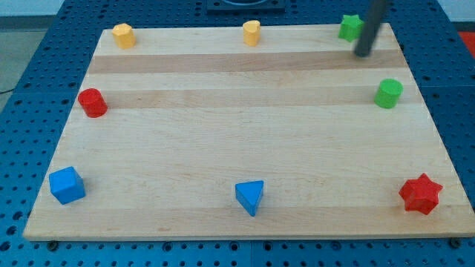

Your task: Slide the yellow heart to the left

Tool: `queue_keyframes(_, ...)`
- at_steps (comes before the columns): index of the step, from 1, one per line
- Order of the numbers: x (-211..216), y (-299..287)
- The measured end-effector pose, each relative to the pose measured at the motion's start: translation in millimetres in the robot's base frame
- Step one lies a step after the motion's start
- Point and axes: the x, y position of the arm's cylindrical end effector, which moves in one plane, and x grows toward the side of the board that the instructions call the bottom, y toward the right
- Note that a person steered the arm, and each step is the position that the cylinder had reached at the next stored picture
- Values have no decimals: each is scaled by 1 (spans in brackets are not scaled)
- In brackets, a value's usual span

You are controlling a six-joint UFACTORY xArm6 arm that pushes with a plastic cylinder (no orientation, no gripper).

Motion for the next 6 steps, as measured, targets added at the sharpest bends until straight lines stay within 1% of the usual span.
queue_keyframes(1, -15, -60)
queue_keyframes(2, -23, -99)
queue_keyframes(3, -46, -118)
queue_keyframes(5, -46, -174)
queue_keyframes(6, -46, -169)
